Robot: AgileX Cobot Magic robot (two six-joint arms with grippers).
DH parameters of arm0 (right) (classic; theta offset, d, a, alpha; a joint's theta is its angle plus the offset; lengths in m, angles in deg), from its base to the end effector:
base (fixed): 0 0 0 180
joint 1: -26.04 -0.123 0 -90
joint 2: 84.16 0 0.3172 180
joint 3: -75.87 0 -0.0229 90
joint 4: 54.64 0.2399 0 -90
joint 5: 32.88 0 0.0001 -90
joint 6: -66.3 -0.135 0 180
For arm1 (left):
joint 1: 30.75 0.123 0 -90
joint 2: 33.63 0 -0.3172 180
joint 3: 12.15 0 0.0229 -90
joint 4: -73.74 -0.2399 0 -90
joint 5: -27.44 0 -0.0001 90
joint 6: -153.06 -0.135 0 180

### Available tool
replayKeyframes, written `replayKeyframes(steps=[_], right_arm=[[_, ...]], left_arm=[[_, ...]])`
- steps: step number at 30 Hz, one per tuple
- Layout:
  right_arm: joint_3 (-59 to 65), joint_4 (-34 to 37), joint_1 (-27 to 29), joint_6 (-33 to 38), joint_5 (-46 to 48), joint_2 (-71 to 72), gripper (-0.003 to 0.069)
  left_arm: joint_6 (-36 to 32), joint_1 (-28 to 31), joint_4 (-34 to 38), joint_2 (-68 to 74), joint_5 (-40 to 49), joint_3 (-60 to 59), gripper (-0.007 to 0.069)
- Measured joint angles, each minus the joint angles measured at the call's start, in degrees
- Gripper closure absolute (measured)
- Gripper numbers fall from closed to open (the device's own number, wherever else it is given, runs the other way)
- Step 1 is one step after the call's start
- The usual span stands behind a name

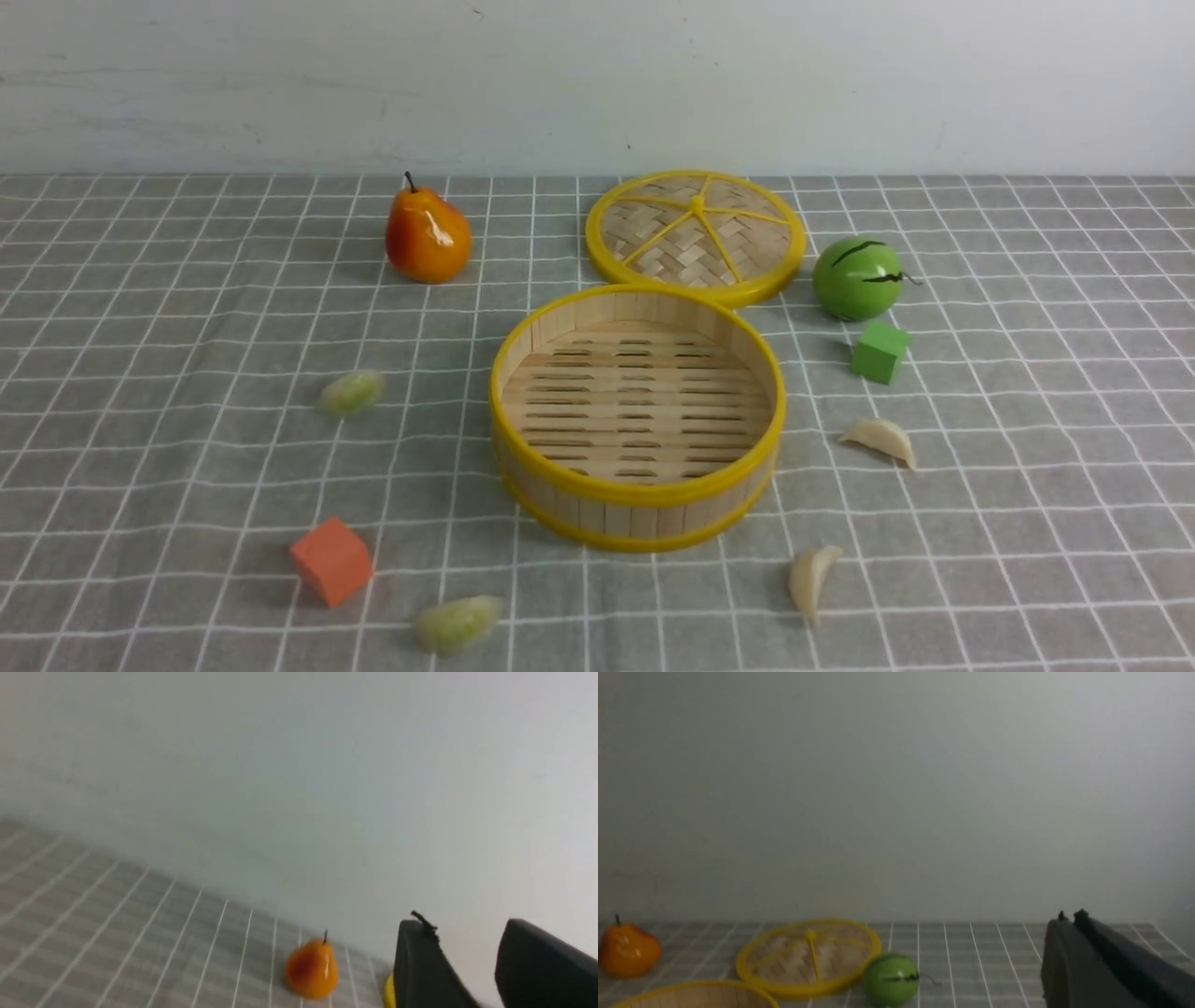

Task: Put the dumplings into the steamer on the table with the grey tablecloth.
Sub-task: 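Reach for and grasp a dumpling on the table with the left gripper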

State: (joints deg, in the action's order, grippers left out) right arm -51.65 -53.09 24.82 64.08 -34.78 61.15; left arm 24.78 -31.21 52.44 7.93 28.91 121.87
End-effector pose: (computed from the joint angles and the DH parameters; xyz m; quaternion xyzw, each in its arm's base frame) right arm 0.1122 0.0023 0.3493 0.0154 0.6772 0.0317 0.7350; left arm 0.1363 0.0002 0.3691 -0.1843 0.6757 -0.1869 0.6889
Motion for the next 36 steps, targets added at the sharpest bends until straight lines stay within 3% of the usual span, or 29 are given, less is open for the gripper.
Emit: replayKeyframes(steps=[5,7,11,13,17,20,21,22,26,28,31,36], right_arm=[[-7.22,-0.29,0.0,2.22,18.56,-10.51,0.0662],[-8.05,-0.29,0.0,2.22,20.79,-12.4,0.0662],[-10.76,2.33,0.0,3.44,31.21,-21.62,0.0661],[-12.36,5.42,0.0,5.83,35.13,-25.9,0.0661],[-16.82,15.43,0.0,14.03,40.6,-34.2,0.0661],[-20.52,26.86,0.0,25.3,45.4,-39.86,0.0661],[-20.66,27.47,0.0,25.3,45.62,-40.11,0.0661],[-21.41,32.94,0.0,32.09,47.79,-42.12,0.066],[-21.52,40.47,-0.07,41.69,50.09,-44.81,0.066],[-21.52,42.79,-0.11,46.43,50.59,-46.03,0.066],[-21.52,43.72,-0.11,49.19,51.16,-46.85,0.066],[-21.52,44.26,-0.11,49.95,51.5,-47.06,0.0659]], left_arm=[[12.8,-0.38,-0.26,15.08,-0.69,1.41,0.0394],[14.31,-0.96,-1.02,17.05,-0.69,1.89,0.041],[16.76,-9.75,-10.63,25.44,4.03,8.64,0.0601],[15.45,-14.22,-14.44,30.12,9.96,13.43,0.0638],[5.65,-18.45,-13.12,41.76,25.09,23.77,0.0639],[-12.77,-18.48,-2.39,53.06,36.17,34.6,0.0639],[-13.95,-18.48,-1.57,53.7,36.64,35.26,0.0639],[-24.4,-17.46,7.5,59.15,40.82,41.27,0.0639],[-39.84,-15.22,19.41,67.87,48.37,53.04,0.0639],[-43.45,-14.0,22.57,73.02,52.37,59.69,0.0639],[-45.12,-13.6,20.63,78.88,55.49,67.51,0.0622],[-45.7,-13.55,12.19,85.96,56.33,72.37,0.0468]])
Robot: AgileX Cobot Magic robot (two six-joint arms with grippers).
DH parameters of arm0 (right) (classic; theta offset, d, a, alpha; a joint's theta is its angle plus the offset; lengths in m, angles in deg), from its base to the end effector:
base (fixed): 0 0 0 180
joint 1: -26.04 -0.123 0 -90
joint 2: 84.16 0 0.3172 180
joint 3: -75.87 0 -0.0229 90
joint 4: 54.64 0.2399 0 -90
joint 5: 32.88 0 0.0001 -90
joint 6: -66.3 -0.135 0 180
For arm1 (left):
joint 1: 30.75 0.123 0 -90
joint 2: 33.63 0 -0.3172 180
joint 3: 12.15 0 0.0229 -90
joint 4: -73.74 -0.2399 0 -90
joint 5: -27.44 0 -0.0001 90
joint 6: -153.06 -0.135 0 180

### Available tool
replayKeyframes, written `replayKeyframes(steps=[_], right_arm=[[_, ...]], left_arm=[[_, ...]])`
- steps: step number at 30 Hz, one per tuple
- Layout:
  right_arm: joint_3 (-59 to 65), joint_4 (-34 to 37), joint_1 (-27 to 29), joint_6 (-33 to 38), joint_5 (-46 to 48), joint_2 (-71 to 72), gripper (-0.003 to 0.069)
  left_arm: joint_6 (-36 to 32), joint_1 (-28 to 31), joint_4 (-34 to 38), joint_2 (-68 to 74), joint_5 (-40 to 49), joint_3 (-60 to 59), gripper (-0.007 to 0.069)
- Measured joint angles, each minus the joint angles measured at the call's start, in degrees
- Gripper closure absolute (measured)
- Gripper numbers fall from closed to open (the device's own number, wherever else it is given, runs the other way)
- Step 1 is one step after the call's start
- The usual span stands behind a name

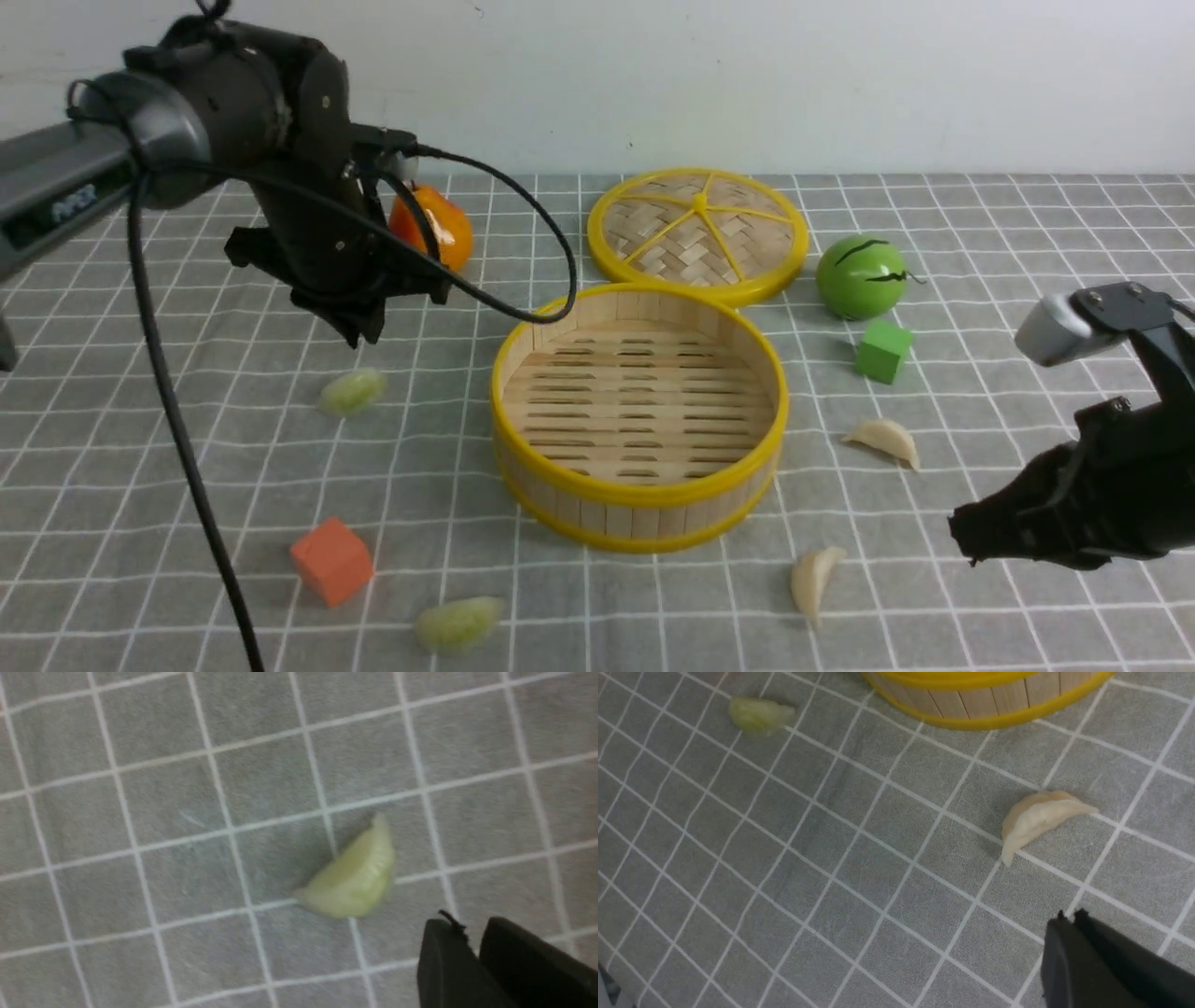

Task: Put the dumplings into the steamer on the table with the grey tablecloth.
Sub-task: 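Reach for and grasp a dumpling on the table with the left gripper, then place the dumpling into the bamboo steamer basket with the left gripper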

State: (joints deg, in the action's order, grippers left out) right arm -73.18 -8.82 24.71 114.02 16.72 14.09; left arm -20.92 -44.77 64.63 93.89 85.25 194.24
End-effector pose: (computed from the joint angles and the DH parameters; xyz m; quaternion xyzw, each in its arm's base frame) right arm 0.2358 0.0793 0.2656 -0.1925 0.9126 0.2491 0.2609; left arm 0.4717 -0.0991 0.2261 0.0976 0.9756 0.0410 0.1922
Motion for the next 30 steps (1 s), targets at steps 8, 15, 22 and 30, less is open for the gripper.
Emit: replayKeyframes(steps=[8,15,22,30], right_arm=[[0.05,0.99,0.0,0.07,-0.05,-0.04,0.0657],[0.05,1.71,0.0,0.06,-0.62,-0.04,0.0654],[0.05,1.77,0.0,0.08,-0.86,-0.04,0.0654],[0.05,1.95,0.0,0.08,-1.39,-0.04,0.0652]], left_arm=[[0.04,0.02,-6.56,7.73,-2.39,0.19,0.0217],[0.06,0.02,-5.2,9.57,-3.87,1.29,0.0272],[0.06,0.14,-2.01,8.97,-3.25,1.4,0.0348],[-0.72,0.04,16.83,1.99,1.59,5.83,0.0351]])
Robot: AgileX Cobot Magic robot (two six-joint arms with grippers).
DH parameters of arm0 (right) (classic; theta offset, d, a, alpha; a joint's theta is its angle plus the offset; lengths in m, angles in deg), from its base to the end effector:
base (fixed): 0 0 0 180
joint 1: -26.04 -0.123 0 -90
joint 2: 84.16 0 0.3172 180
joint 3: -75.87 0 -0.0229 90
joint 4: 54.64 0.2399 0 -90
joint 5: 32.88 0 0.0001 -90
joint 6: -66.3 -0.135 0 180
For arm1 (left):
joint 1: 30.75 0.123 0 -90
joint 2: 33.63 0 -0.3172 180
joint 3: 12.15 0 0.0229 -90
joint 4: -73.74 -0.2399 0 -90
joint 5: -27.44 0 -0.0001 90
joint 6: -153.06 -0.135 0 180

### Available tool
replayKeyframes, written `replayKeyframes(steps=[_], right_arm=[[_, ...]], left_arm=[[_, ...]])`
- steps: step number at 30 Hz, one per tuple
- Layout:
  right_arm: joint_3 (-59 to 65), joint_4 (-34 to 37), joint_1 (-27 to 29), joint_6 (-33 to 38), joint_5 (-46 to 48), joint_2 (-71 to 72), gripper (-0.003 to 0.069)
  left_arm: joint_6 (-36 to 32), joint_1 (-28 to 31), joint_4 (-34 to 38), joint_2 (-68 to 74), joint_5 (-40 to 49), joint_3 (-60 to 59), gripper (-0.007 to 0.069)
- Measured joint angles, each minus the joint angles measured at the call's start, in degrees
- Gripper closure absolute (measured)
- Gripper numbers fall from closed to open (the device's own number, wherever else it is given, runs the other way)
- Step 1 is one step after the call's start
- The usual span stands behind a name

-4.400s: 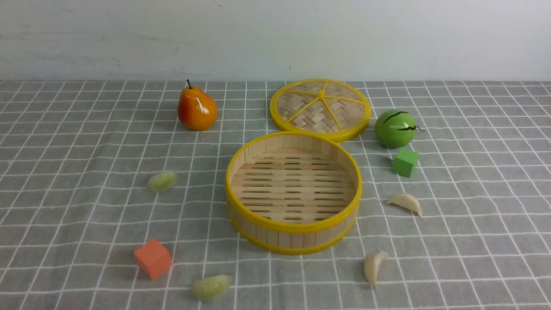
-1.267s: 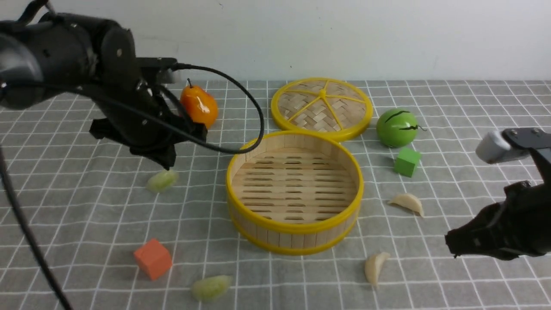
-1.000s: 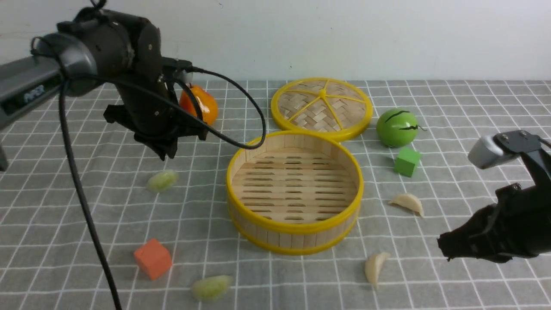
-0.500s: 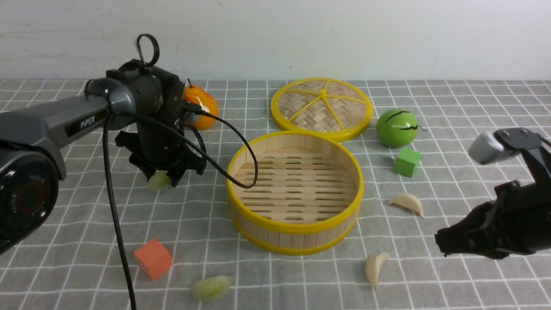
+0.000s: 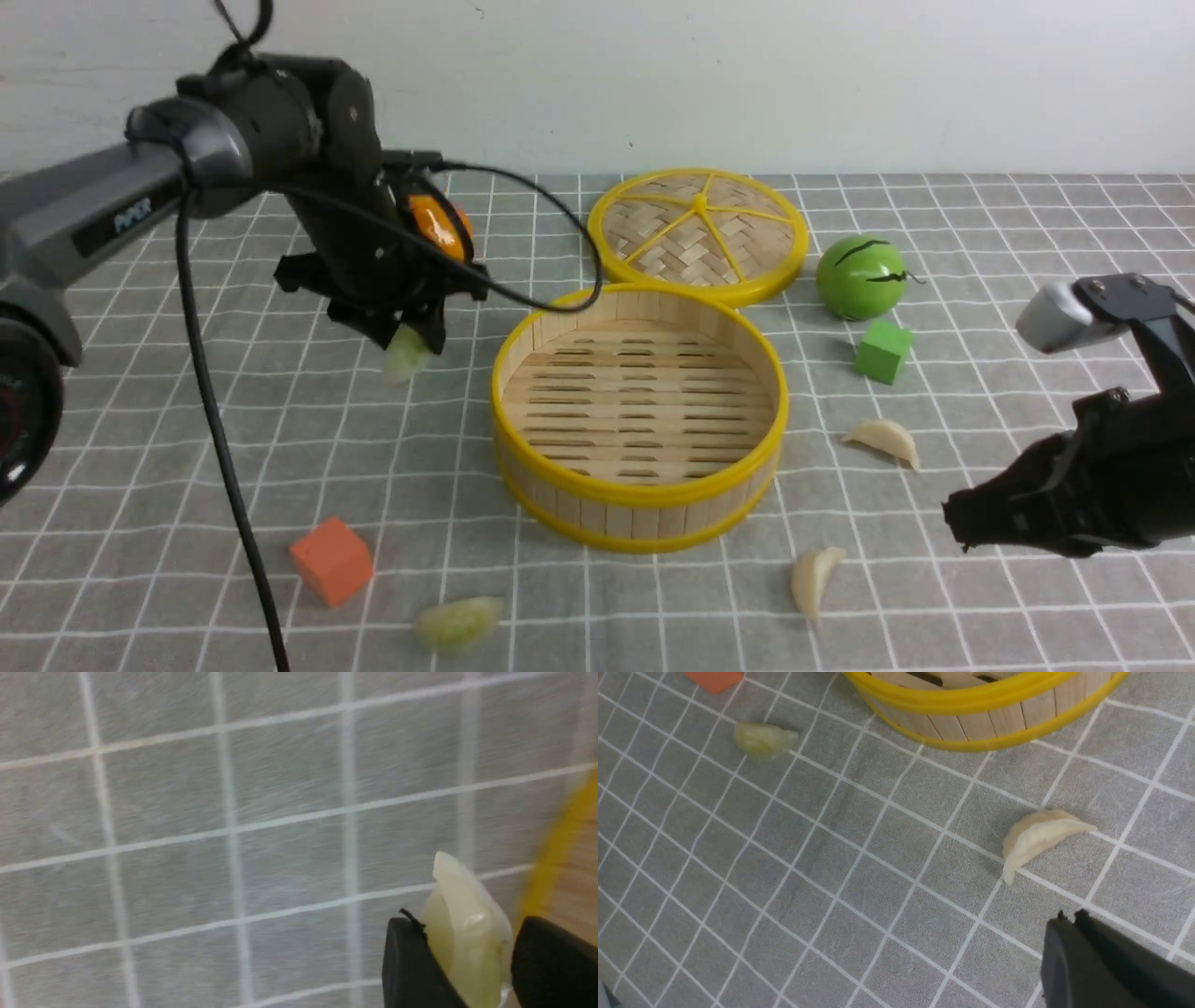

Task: Put the dumplings into the steamer on the table with the grey tablecloth.
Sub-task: 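Place the dumpling into the bamboo steamer basket with the left gripper, then reach for and grasp a dumpling on the table with the left gripper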

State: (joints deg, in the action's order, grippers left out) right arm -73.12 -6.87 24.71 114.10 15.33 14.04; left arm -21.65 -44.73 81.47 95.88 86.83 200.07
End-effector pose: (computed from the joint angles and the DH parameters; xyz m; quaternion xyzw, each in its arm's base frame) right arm 0.2396 0.0802 0.2678 -0.1781 0.9102 0.2550 0.2735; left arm 0.4777 -0.1350 0.2370 0.0522 0.9760 -0.0966 0.1881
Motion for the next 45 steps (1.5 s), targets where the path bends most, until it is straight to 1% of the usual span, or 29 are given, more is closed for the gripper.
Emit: replayKeyframes(steps=[2,3,4,7,9,12,13,16,19,21,22,23,25,27,28,29,33,37,38,39,41,43,45], right_arm=[[0.0,0.0,0.0,0.0,-0.11,0.0,0.0652],[0.0,0.0,0.0,0.06,-0.11,0.0,0.0652],[0.0,0.0,0.0,0.11,-0.11,0.0,0.0651],[0.0,0.0,0.0,0.11,-0.11,0.0,0.065],[0.0,0.0,0.0,0.11,0.01,0.0,0.065],[0.0,0.89,0.0,0.11,0.39,0.0,0.0648],[0.0,1.02,0.0,0.11,0.38,0.0,0.0648],[0.0,1.5,0.0,0.17,0.76,0.0,0.0647],[0.0,1.77,0.0,0.16,0.76,0.0,0.0647],[0.0,1.77,0.0,0.16,0.7,0.0,0.0647],[0.0,1.77,0.0,0.16,0.64,0.0,0.0647],[0.0,1.77,0.0,0.16,0.59,0.0,0.0647],[0.0,1.77,0.0,0.16,0.42,0.0,0.0647],[0.0,1.77,0.0,0.16,0.42,0.0,0.0647],[0.0,1.77,0.0,0.16,0.37,0.0,0.0647],[0.0,1.77,0.0,0.16,0.3,0.0,0.0647],[0.0,1.77,0.0,0.16,0.31,0.0,0.0647],[0.0,1.77,0.0,0.16,0.62,0.0,0.0647],[0.0,1.77,0.0,0.16,1.22,0.0,0.0647],[0.0,1.77,0.0,0.16,1.29,0.0,0.0647],[0.0,1.77,0.0,0.16,1.89,0.0,0.0643],[0.0,1.84,0.0,0.16,1.47,0.0,0.064],[0.0,2.16,0.0,0.16,1.01,0.0,0.0638]], left_arm=[[-1.83,0.0,8.57,-2.05,-0.89,0.33,0.0353],[-1.96,0.0,10.22,-2.13,-0.98,0.39,0.0353],[-2.97,-0.08,15.81,-2.27,-1.14,0.46,0.0352],[-4.38,-0.96,22.21,-1.31,-1.95,0.51,0.0352],[-4.8,-1.74,23.06,-0.14,-3.45,0.51,0.0352],[-5.3,-4.75,20.98,2.95,-9.79,0.51,0.0352],[-5.3,-4.75,20.98,3.11,-10.17,0.51,0.0352],[-4.97,-7.87,15.56,5.54,-16.21,0.45,0.0352],[-3.77,-10.35,8.5,6.81,-18.86,0.45,0.0352],[-0.64,-11.45,4.53,7.21,-19.53,0.45,0.0354],[2.12,-11.97,2.22,7.27,-19.87,0.45,0.0351],[3.63,-12.04,1.18,7.27,-19.93,0.45,0.0344],[9.29,-12.34,-2.21,7.27,-19.71,0.45,0.03],[13.43,-12.33,-4.71,7.27,-18.62,0.45,0.0236],[14.1,-12.33,-5.24,7.27,-18.22,0.45,0.0217],[15.7,-12.33,-5.95,7.2,-17.28,0.59,0.0178],[17.06,-12.34,-6.43,5.81,-12.65,2.6,0.0129],[16.4,-12.82,-6.43,1.09,-6.4,5.09,0.0132],[14.69,-13.02,-6.55,-1.56,-3.22,5.29,0.0144],[14.36,-13.09,-6.54,-1.95,-2.03,5.29,0.0146],[8.9,-13.2,-6.39,-6.19,6.96,4.89,0.0181],[5.91,-13.2,-5.68,-8.37,9.61,1.72,0.0215],[4.52,-13.2,-5.14,-9.33,10.35,-4.06,0.0246]])
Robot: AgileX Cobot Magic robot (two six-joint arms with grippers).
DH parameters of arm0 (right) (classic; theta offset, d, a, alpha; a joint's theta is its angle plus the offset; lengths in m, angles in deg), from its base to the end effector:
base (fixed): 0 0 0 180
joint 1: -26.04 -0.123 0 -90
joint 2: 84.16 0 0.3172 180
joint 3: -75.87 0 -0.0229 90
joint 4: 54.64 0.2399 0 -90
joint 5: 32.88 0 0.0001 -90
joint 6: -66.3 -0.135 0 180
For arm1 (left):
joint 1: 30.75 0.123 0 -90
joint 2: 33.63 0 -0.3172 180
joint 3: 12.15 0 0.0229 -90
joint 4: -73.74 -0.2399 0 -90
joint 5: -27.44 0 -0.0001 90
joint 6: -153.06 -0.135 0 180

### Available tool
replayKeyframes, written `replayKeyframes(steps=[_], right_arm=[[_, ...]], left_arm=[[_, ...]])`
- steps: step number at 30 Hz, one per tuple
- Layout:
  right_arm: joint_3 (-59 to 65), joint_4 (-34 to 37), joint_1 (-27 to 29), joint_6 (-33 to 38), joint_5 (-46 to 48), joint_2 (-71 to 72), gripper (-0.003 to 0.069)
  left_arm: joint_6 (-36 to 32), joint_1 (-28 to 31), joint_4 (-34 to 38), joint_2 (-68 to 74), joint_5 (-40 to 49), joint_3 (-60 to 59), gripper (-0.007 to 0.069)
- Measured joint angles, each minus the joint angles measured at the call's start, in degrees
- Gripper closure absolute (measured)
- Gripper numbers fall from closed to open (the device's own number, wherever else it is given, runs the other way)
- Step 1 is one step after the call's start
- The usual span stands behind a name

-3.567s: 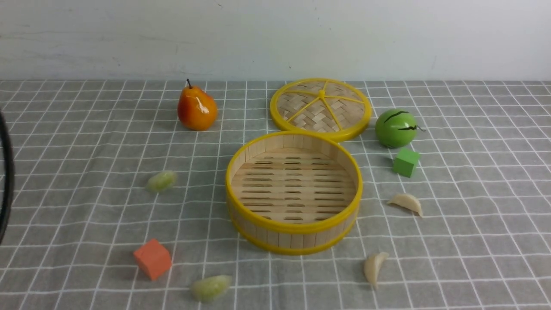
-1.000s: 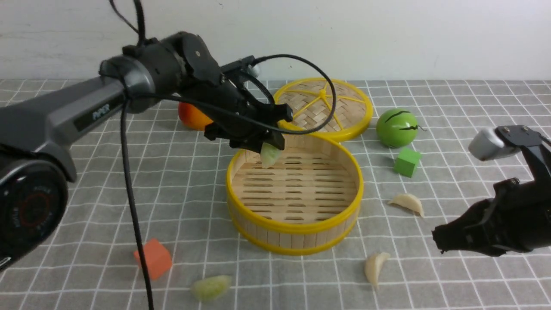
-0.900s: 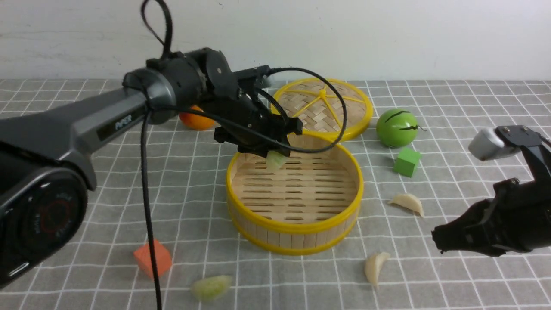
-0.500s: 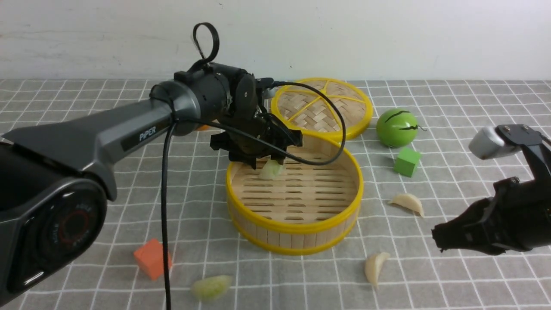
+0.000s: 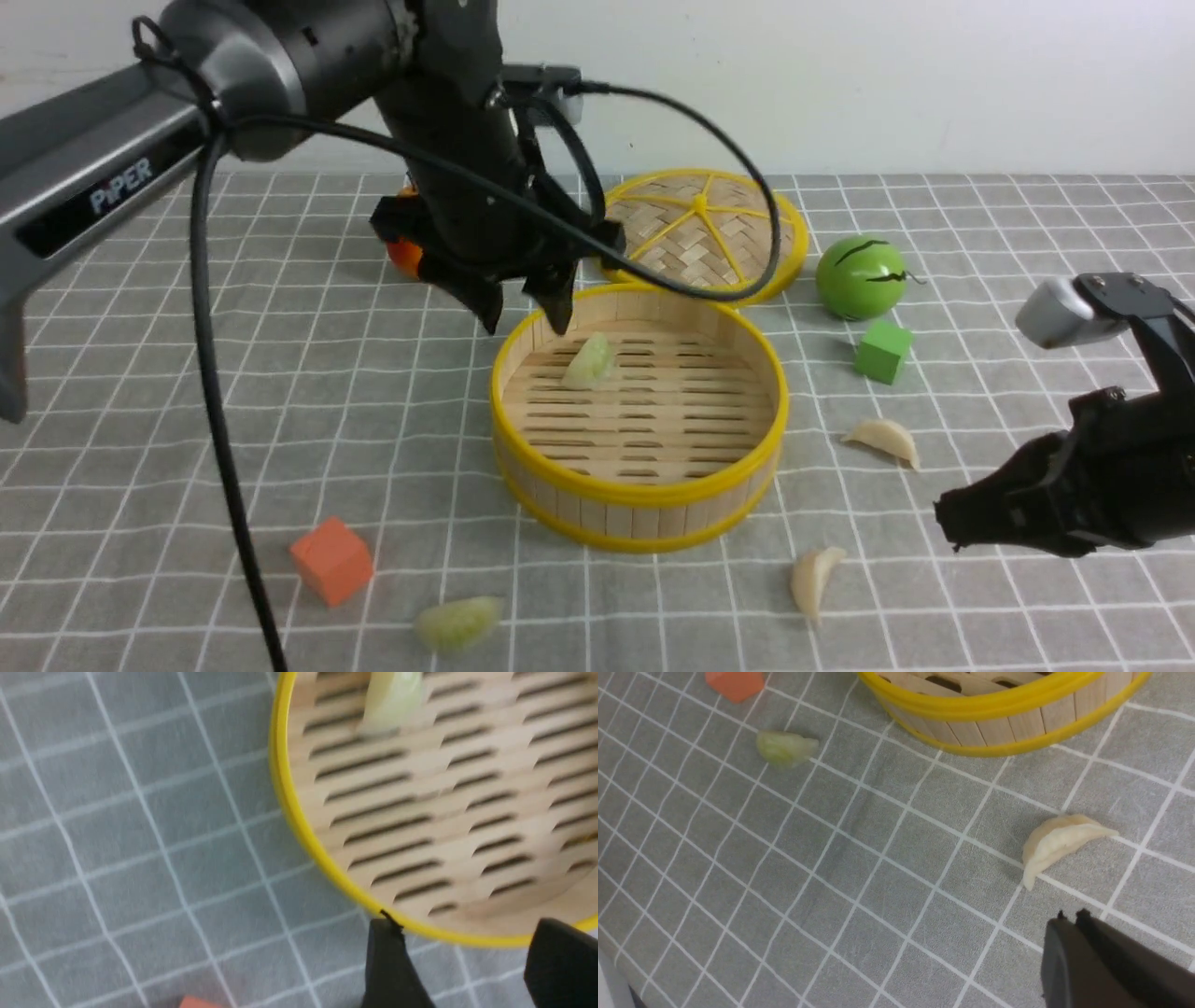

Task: Put the dumplings into the steamer on the table with the grey tablecloth.
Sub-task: 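Reach for and grasp a dumpling on the table with the left gripper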

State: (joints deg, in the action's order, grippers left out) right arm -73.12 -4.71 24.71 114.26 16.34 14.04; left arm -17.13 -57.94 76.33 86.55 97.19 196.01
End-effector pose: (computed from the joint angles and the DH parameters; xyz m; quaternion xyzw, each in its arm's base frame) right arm 0.2386 0.0838 0.2702 -0.1713 0.9066 0.2734 0.2720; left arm 0.3907 -0.2071 0.2835 0.1448 0.9764 -0.0713 0.1432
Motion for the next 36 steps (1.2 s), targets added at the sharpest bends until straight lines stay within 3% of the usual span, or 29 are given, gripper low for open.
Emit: replayKeyframes(steps=[7,11,23,36], right_arm=[[0.0,0.57,0.0,0.48,0.53,-0.07,0.0636],[0.0,1.82,0.0,1.22,0.53,-0.07,0.0636],[0.0,3.61,0.0,1.44,1.32,-0.07,0.0627],[0.0,4.7,0.0,1.46,2.32,-0.07,0.0626]], left_arm=[[-7.0,0.0,2.44,0.6,-0.36,-19.37,0.0321],[-9.35,0.0,2.97,0.6,-3.38,-23.58,0.0327],[-13.42,-0.51,4.92,0.91,-5.14,-24.71,0.0328],[-11.67,-0.57,7.5,0.96,-5.13,-24.91,0.0319]])
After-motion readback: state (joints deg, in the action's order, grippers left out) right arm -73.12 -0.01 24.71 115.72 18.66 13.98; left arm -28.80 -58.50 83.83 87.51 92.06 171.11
